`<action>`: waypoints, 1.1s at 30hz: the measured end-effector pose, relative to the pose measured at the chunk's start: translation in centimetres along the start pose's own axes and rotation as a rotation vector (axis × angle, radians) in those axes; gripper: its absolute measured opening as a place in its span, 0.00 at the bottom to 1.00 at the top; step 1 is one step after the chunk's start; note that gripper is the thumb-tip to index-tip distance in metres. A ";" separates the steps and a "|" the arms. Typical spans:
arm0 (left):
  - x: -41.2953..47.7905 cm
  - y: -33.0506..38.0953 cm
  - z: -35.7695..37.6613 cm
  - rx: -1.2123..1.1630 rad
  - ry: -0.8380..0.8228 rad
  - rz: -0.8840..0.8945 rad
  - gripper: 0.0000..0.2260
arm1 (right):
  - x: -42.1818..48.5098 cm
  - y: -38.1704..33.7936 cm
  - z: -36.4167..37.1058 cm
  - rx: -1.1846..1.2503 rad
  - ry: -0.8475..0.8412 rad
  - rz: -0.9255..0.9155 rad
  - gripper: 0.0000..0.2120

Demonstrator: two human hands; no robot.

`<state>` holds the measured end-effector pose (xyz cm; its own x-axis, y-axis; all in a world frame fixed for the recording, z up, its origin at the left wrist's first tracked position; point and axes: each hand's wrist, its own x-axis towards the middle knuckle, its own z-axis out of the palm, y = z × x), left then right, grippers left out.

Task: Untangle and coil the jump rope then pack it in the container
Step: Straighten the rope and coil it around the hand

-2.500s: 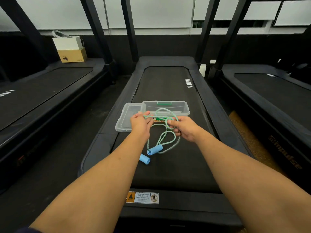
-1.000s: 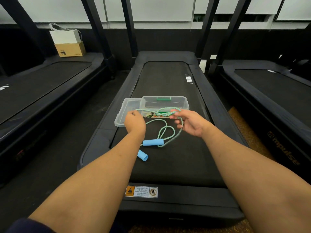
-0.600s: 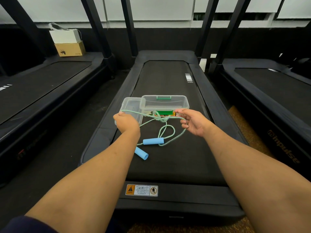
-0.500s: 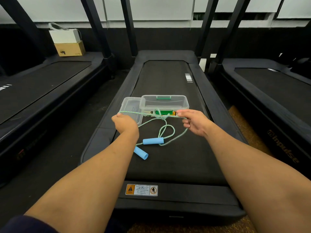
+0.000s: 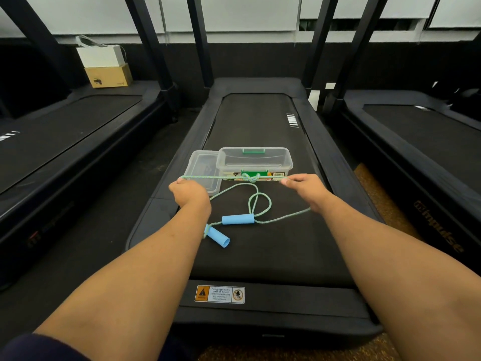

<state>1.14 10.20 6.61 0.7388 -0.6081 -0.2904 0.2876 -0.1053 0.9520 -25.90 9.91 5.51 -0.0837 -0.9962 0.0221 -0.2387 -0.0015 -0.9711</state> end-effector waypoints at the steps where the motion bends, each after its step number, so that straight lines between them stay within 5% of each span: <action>1: 0.3 -0.2 0.0 0.011 -0.030 -0.032 0.17 | 0.0 0.0 -0.1 0.005 0.005 0.008 0.12; 5: 0.4 -1.2 -0.1 0.341 -0.366 -0.071 0.19 | 0.0 -1.0 0.5 0.036 -0.091 0.071 0.12; 8: -1.6 -1.9 0.5 0.778 -0.573 0.088 0.20 | 0.0 -2.6 1.5 0.104 -0.236 0.048 0.13; 11: -3.5 -2.1 1.5 0.747 -0.827 0.224 0.27 | -0.2 -4.4 3.1 0.124 -0.301 0.015 0.13; 15: -5.5 -2.3 2.3 0.593 -1.080 0.194 0.27 | -0.2 -5.8 3.6 0.235 -0.398 0.015 0.13; 19: -4.9 -3.2 2.6 0.432 -1.087 0.112 0.16 | 0.2 -6.1 3.2 0.325 -0.433 0.002 0.14; 25: -3.7 -2.4 2.5 0.227 -0.970 0.022 0.12 | 1.6 -3.5 3.3 0.224 -0.074 -0.071 0.11; 33: -4.3 -3.9 2.9 0.310 -1.024 0.160 0.23 | -0.3 -7.4 3.4 0.265 -0.527 -0.021 0.11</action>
<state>-4.95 10.99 4.43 -0.1473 -0.9860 -0.0786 -0.0398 -0.0735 0.9965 -20.80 9.90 11.84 0.4269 -0.9042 -0.0137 0.0204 0.0247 -0.9995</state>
